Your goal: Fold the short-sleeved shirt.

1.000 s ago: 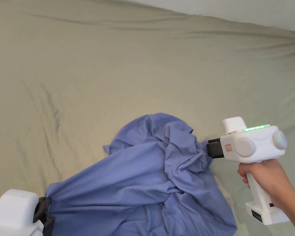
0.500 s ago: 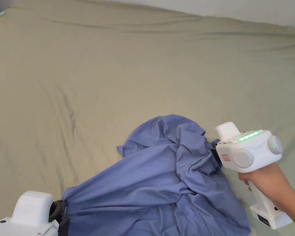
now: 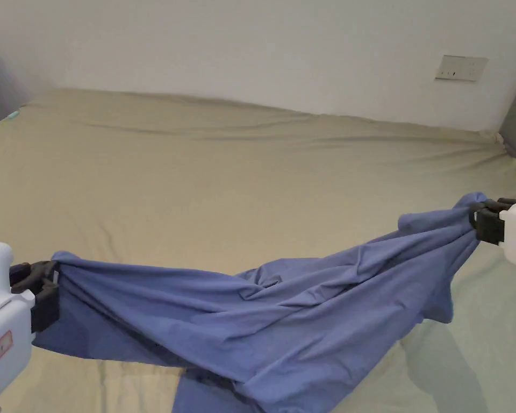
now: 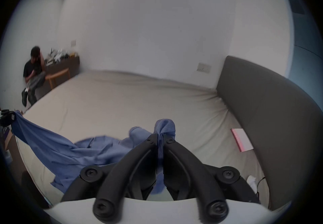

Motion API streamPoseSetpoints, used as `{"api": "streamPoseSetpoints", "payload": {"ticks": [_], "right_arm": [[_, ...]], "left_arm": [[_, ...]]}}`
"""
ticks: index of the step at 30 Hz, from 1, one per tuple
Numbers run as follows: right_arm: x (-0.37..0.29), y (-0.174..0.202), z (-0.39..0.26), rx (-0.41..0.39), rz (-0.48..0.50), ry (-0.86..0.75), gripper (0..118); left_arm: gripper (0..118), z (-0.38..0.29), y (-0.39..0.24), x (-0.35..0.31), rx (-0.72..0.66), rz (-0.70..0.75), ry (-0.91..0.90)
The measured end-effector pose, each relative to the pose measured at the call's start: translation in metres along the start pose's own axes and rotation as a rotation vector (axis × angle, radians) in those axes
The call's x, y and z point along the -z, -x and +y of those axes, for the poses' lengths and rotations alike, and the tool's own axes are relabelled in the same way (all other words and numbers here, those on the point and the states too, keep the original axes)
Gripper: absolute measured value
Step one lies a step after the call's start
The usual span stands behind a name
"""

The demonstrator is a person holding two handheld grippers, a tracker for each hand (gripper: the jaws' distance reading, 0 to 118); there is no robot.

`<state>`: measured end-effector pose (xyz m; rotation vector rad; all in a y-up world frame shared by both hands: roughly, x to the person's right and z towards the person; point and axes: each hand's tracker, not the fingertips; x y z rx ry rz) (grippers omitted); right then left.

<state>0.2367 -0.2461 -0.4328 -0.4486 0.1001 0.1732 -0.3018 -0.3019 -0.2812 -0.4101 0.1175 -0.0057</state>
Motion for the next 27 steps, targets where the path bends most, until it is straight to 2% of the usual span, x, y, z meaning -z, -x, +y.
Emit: {"api": "streamPoseSetpoints", "payload": {"ticks": [9, 16, 27], "right_arm": [[-0.093, -0.028, 0.056, 0.059, -0.069, -0.201, 7], [-0.132, -0.042, 0.099, 0.095, -0.090, -0.302, 7], [-0.137, -0.058, 0.162, 0.030, -0.172, -0.382, 7]], "left_arm": [[0, 0.101, 0.028, -0.056, 0.004, 0.081, -0.239], [0, 0.160, 0.030, -0.081, 0.063, 0.117, -0.341], [0, 0.228, 0.039, -0.052, 0.050, 0.116, -0.369]]}}
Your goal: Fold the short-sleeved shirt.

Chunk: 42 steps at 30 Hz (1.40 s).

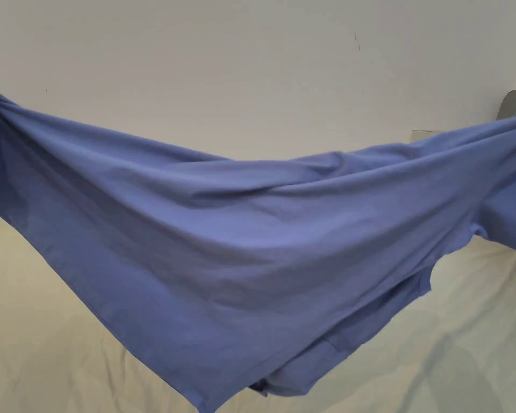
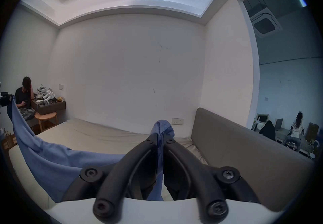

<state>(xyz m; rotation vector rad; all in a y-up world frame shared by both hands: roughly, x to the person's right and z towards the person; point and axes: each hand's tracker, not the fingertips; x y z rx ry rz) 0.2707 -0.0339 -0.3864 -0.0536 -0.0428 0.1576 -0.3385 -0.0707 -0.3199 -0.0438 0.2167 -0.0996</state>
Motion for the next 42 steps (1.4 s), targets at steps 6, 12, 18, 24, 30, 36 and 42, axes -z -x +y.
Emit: {"api": "streamPoseSetpoints", "payload": {"ticks": [6, 12, 18, 24, 30, 36, 42], "right_arm": [[0.036, -0.003, 0.010, 0.002, -0.023, 0.005, 7], [0.107, -0.002, 0.010, -0.041, -0.059, 0.030, 7], [0.168, 0.000, -0.005, -0.089, -0.104, 0.060, 7], [0.195, -0.003, -0.064, -0.082, -0.096, 0.159, 7], [0.192, -0.003, -0.168, -0.065, -0.064, 0.322, 7], [0.160, 0.005, -0.295, -0.133, 0.033, 0.591, 7], [0.097, 0.014, -0.388, -0.183, 0.093, 0.831, 7]], "left_arm": [[0, 0.007, -0.006, 0.049, 0.015, 0.013, 0.031], [0, 0.008, -0.025, 0.115, 0.044, 0.003, 0.087], [0, 0.003, -0.047, 0.172, 0.059, -0.014, 0.120], [0, -0.036, -0.065, 0.195, 0.091, -0.040, 0.165], [0, -0.138, -0.085, 0.200, 0.138, -0.101, 0.338], [0, -0.272, -0.104, 0.175, 0.173, -0.177, 0.597], [0, -0.382, -0.103, 0.130, 0.311, -0.215, 0.845]]}}
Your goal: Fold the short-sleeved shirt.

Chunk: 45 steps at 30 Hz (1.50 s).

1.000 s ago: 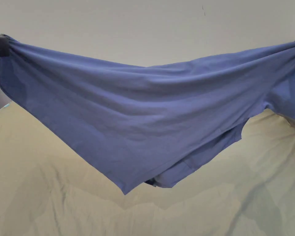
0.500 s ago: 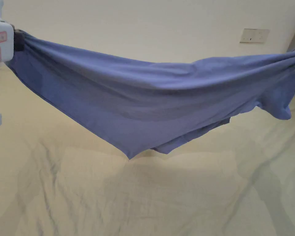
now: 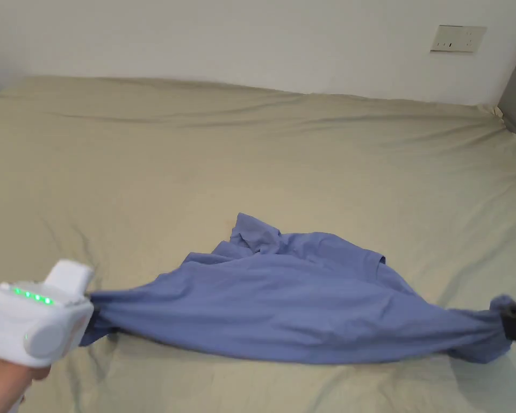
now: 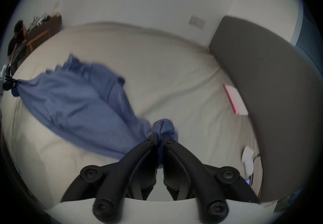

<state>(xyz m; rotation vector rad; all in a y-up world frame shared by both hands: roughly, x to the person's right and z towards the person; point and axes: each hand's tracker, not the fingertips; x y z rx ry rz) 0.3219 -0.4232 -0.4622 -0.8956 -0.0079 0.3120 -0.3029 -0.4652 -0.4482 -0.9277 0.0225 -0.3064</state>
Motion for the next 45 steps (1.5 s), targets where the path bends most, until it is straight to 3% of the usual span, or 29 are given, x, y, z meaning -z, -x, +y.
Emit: {"api": "streamPoseSetpoints", "payload": {"ticks": [6, 10, 15, 18, 21, 26, 27, 28, 29, 30, 31, 32, 36, 42, 45], "right_arm": [[-0.006, 0.004, -0.072, 0.034, 0.068, 0.177, 7], [-0.029, 0.005, -0.096, 0.052, 0.077, 0.206, 7], [-0.064, 0.002, -0.117, 0.136, 0.126, 0.233, 7], [-0.078, 0.008, -0.131, 0.119, 0.126, 0.253, 7], [-0.082, 0.010, -0.147, 0.122, 0.128, 0.293, 7], [-0.071, 0.006, -0.172, 0.202, 0.129, 0.302, 10], [-0.066, 0.008, -0.174, 0.222, 0.128, 0.300, 20], [-0.062, 0.010, -0.174, 0.226, 0.128, 0.295, 51], [-0.061, 0.014, -0.174, 0.214, 0.114, 0.292, 79], [-0.060, 0.017, -0.169, 0.179, 0.053, 0.309, 97], [-0.062, 0.018, -0.165, 0.156, 0.017, 0.314, 101], [-0.068, 0.018, -0.159, 0.169, 0.034, 0.266, 101], [-0.112, 0.029, -0.107, 0.232, 0.084, 0.015, 101], [-0.212, 0.090, -0.014, 0.106, 0.126, -0.443, 101], [-0.255, 0.129, 0.018, 0.083, 0.132, -0.576, 101]], "left_arm": [[0, -0.062, -0.001, -0.005, -0.008, -0.037, 0.081], [0, -0.087, -0.007, -0.022, 0.017, -0.033, 0.098], [0, -0.116, -0.012, -0.053, 0.045, -0.050, 0.094], [0, -0.133, -0.013, -0.066, 0.081, -0.047, 0.100], [0, -0.145, -0.013, -0.071, 0.088, -0.055, 0.115], [0, -0.158, -0.011, -0.062, 0.072, -0.063, 0.136], [4, -0.158, -0.012, -0.058, 0.070, -0.063, 0.137], [18, -0.158, -0.014, -0.056, 0.073, -0.061, 0.135], [39, -0.155, -0.015, -0.055, 0.080, -0.054, 0.134], [63, -0.151, -0.016, -0.057, 0.082, -0.046, 0.130], [93, -0.147, -0.015, -0.062, 0.074, -0.021, 0.117], [108, -0.139, -0.013, -0.069, 0.049, -0.013, 0.092], [111, -0.096, 0.002, -0.126, -0.160, -0.068, -0.124], [111, -0.033, -0.003, -0.236, -0.327, -0.039, -0.559], [110, -0.012, -0.023, -0.284, -0.347, 0.023, -0.718]]}}
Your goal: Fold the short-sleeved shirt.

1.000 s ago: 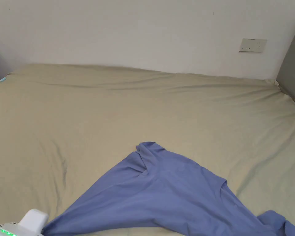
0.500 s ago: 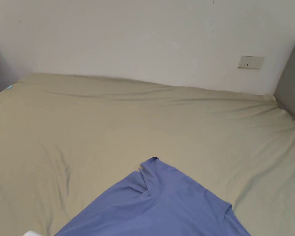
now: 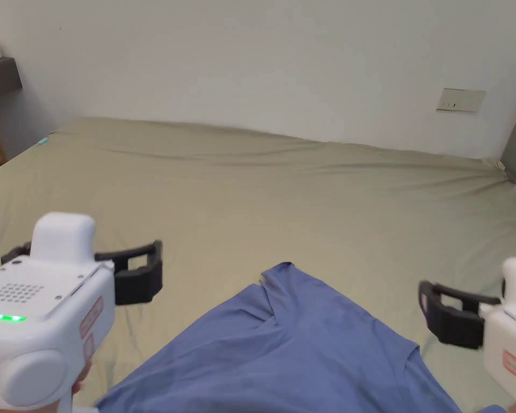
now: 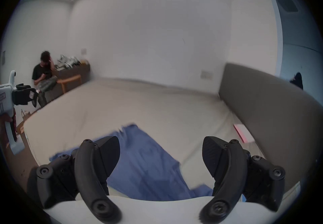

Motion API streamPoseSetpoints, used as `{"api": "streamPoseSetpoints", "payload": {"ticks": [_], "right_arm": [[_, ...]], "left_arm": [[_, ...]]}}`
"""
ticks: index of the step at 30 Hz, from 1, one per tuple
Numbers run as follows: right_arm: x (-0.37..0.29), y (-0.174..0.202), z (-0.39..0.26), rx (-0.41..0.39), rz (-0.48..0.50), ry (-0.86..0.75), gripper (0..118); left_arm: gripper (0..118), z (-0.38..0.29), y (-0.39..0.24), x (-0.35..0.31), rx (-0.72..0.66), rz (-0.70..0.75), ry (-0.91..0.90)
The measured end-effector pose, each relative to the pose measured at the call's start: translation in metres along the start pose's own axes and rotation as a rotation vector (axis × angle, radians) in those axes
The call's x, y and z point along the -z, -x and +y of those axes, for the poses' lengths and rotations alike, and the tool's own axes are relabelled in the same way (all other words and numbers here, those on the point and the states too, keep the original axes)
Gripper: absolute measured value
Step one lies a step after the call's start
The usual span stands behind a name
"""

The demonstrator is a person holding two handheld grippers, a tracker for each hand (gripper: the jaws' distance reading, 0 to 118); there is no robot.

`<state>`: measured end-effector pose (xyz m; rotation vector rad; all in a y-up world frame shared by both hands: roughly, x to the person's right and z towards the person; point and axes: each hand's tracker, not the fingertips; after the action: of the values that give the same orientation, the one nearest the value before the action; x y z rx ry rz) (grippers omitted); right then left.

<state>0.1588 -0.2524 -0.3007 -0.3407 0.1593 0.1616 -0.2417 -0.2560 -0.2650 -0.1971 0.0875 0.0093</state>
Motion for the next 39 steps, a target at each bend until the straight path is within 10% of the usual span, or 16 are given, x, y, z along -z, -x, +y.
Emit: {"api": "streamPoseSetpoints", "payload": {"ticks": [3, 7, 11, 21, 32, 33, 37, 39], "right_arm": [[-0.013, 0.033, 0.027, 0.013, 0.074, -0.097, 92], [-0.021, 0.076, 0.040, -0.099, 0.041, -0.207, 14], [-0.017, 0.099, 0.041, -0.128, 0.043, -0.225, 3], [0.009, 0.105, 0.030, -0.162, 0.054, -0.192, 2], [0.064, 0.084, -0.008, -0.140, 0.093, -0.027, 2], [0.070, 0.083, -0.012, -0.147, 0.088, -0.009, 2], [0.085, 0.077, -0.025, -0.176, 0.080, 0.053, 2], [0.092, 0.073, -0.029, -0.180, 0.074, 0.086, 2]], "left_arm": [[96, 0.017, -0.027, -0.020, 0.059, 0.045, -0.110], [32, 0.021, -0.055, -0.028, 0.117, 0.085, -0.147], [0, 0.020, -0.065, -0.024, 0.088, 0.067, -0.143], [0, 0.011, -0.054, -0.010, 0.115, 0.029, -0.103], [0, -0.167, 0.071, 0.048, -0.027, 0.080, 0.633], [5, -0.184, 0.079, 0.055, -0.042, 0.085, 0.714], [102, -0.227, 0.096, 0.073, -0.065, 0.136, 0.821], [103, -0.241, 0.096, 0.078, -0.078, 0.152, 0.842]]}}
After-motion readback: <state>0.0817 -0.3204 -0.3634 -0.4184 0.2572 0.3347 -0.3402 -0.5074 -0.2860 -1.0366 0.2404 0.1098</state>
